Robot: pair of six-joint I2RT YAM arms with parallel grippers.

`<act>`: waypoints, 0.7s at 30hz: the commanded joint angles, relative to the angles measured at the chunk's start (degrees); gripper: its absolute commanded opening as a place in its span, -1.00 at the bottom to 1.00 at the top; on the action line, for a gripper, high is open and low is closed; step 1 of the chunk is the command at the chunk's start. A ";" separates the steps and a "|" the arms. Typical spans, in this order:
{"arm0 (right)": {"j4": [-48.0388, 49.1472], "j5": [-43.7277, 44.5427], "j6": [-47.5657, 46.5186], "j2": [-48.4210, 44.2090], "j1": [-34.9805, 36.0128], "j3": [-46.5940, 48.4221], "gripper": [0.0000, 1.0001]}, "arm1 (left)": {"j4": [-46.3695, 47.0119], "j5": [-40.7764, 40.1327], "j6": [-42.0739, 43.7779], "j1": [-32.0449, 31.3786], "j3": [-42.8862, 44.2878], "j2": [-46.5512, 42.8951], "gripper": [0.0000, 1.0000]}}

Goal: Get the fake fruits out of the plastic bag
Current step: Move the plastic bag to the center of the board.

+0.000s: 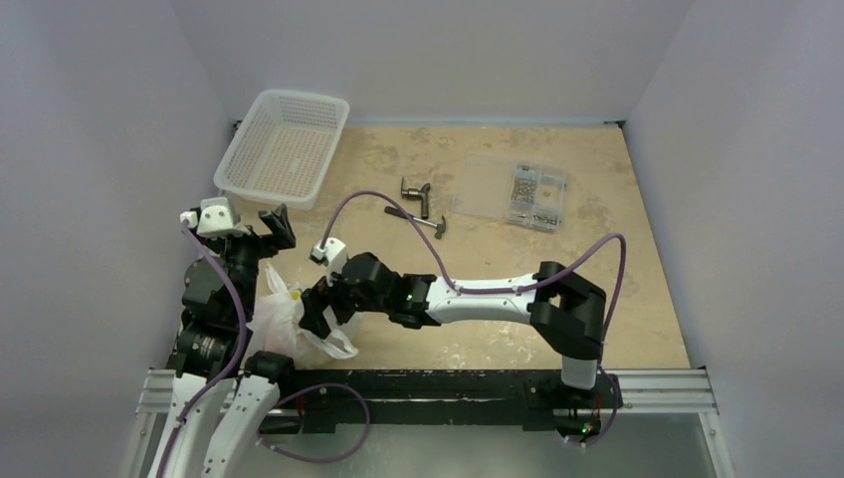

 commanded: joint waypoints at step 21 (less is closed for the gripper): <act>5.28 29.89 6.97 -30.87 -9.56 -31.46 -1.00 | -6.60 46.25 2.44 -3.04 13.19 31.34 0.80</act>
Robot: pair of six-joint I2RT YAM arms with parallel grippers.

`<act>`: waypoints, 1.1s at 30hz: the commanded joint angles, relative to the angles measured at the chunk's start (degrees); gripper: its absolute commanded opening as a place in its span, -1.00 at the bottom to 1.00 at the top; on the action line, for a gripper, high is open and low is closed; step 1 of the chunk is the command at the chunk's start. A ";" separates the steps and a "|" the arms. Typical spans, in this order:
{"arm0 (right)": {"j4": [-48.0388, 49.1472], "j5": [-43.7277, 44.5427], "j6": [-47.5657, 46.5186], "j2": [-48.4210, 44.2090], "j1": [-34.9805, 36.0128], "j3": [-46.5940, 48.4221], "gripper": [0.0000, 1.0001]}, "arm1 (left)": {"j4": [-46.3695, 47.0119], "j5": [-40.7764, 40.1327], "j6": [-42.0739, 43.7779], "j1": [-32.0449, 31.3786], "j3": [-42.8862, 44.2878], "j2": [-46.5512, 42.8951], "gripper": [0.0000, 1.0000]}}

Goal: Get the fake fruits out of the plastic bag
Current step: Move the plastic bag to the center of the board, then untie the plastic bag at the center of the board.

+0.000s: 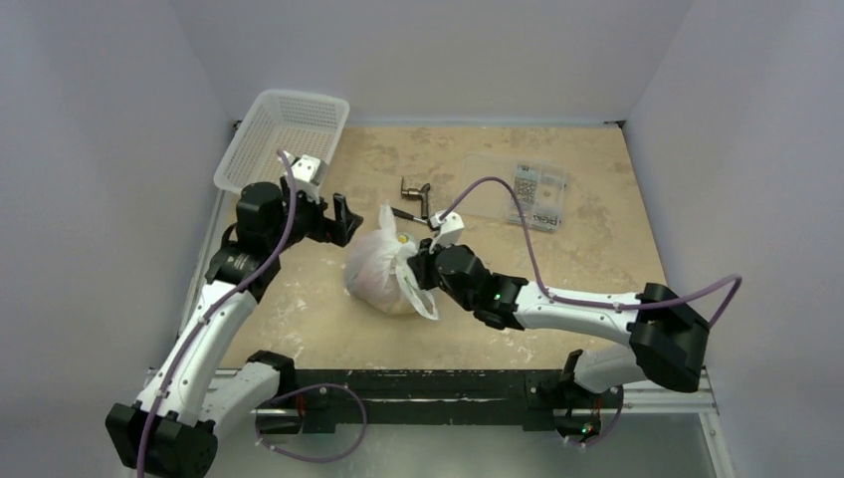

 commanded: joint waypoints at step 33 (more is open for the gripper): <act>2.92 -1.44 2.58 -8.09 -0.97 -5.76 -1.00 | -14.40 11.20 4.46 -13.59 17.47 31.95 -0.15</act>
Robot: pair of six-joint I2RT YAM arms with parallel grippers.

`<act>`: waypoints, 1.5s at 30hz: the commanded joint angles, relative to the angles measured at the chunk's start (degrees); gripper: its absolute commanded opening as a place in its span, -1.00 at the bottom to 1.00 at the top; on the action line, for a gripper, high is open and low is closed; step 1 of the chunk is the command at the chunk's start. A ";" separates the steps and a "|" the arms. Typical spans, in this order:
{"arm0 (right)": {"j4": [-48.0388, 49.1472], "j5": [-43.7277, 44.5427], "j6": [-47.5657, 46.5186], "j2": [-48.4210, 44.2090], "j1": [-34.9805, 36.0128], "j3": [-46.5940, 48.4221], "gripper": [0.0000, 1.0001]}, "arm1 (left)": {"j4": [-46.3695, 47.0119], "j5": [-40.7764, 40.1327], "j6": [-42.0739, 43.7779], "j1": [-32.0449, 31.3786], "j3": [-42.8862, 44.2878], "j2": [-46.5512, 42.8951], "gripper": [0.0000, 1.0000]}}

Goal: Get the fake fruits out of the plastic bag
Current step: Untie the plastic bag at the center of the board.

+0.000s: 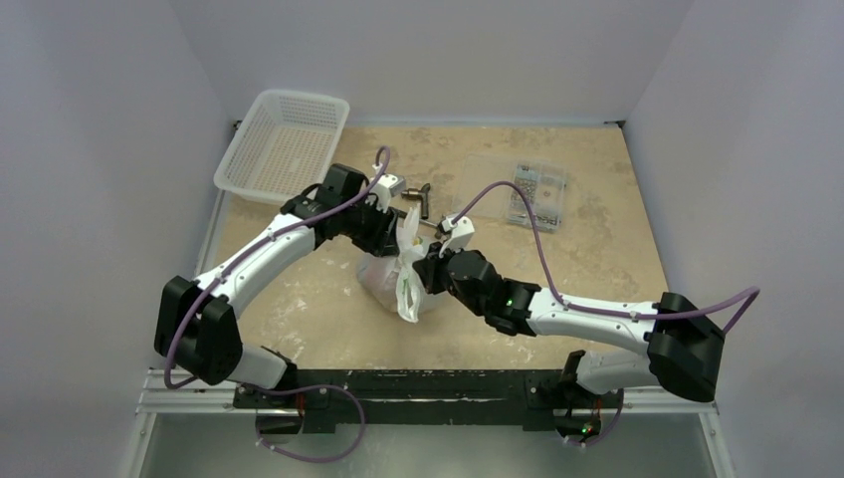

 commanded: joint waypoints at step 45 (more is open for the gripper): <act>-18.41 28.42 -28.55 20.02 9.30 25.35 -0.18 | 4.49 -5.10 -2.09 4.09 -0.75 -9.97 -1.00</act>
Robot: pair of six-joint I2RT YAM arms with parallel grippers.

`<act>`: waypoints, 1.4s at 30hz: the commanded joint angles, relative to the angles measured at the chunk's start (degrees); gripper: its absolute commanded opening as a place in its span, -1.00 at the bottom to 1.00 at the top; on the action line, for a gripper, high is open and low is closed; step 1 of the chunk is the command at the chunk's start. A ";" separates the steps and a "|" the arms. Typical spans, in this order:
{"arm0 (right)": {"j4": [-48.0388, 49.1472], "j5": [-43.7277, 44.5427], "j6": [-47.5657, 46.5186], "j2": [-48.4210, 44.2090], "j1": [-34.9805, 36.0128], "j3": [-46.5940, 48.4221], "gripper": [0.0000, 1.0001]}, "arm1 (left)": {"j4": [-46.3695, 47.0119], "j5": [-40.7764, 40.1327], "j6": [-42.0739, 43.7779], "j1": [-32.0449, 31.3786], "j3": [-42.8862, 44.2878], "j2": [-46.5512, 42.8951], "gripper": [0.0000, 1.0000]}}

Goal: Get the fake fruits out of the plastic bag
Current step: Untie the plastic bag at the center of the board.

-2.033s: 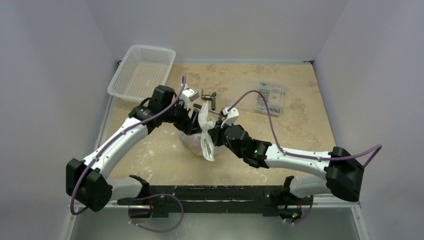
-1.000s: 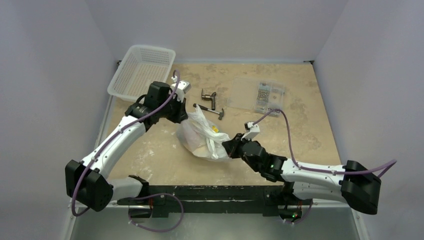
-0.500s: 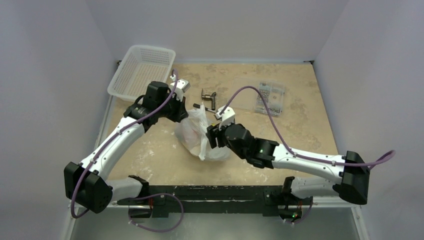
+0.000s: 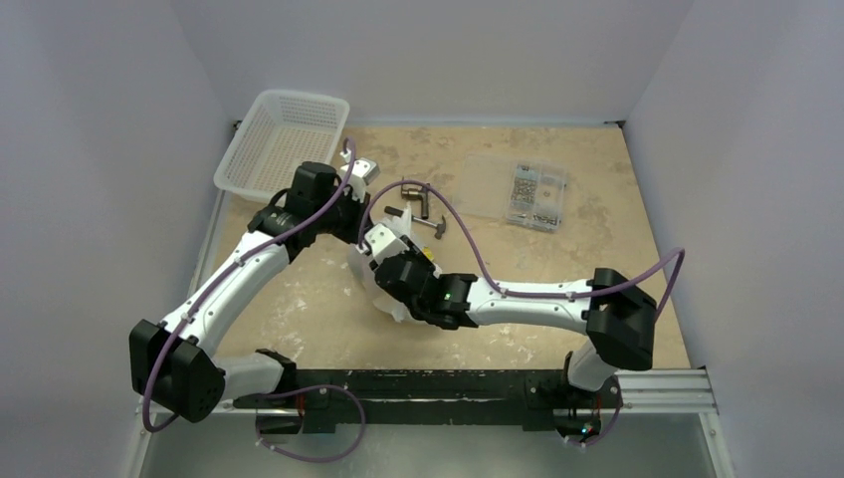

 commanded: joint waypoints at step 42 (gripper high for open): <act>30.07 -34.73 4.53 -20.65 -10.58 -24.97 -1.00 | 3.31 -1.97 3.20 -2.07 0.18 -2.13 0.70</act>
